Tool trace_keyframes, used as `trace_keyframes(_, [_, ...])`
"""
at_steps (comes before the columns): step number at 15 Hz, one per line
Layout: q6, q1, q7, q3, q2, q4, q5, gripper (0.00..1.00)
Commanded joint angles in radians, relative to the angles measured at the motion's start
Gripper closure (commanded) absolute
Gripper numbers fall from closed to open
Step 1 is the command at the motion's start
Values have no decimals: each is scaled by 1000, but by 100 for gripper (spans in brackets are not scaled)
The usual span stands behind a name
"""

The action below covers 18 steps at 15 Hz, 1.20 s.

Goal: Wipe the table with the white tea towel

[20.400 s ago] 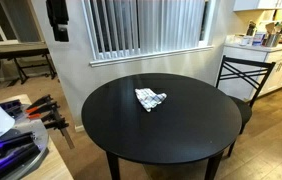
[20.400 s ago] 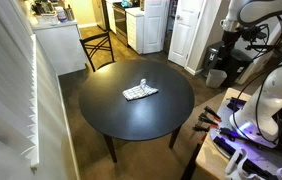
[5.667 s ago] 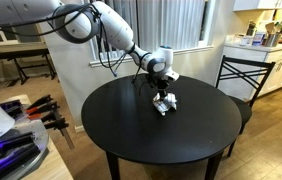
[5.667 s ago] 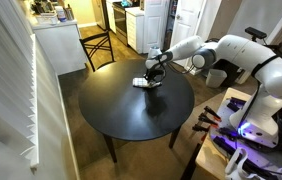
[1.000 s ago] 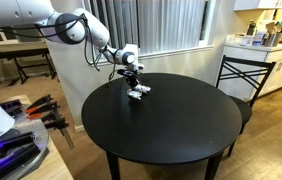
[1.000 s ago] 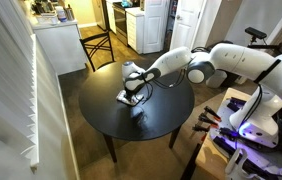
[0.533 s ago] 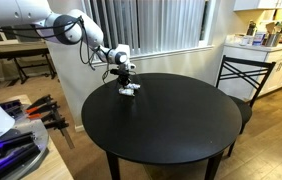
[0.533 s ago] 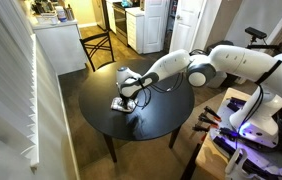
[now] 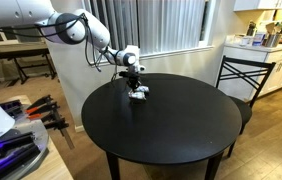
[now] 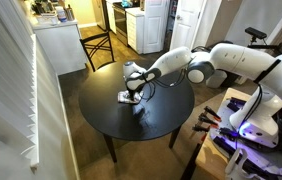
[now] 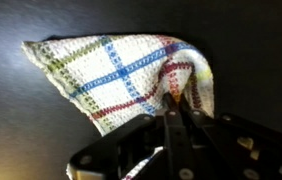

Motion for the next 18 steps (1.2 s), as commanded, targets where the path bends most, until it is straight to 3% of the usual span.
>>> trace_keyframes(1, [12, -104, 38, -25, 0, -22, 11, 99])
trace_keyframes(5, [20, -184, 75, -44, 0, -31, 11, 99])
trace_keyframes(9, [14, -208, 114, -47, 0, -26, 13, 99])
trace_keyframes(10, [7, -206, 123, -43, 0, -20, 16, 71])
trace_keyframes(11, [4, -203, 131, -41, 0, -16, 17, 70])
trace_keyframes(18, [-25, -158, 215, -31, -1, 47, 25, 27])
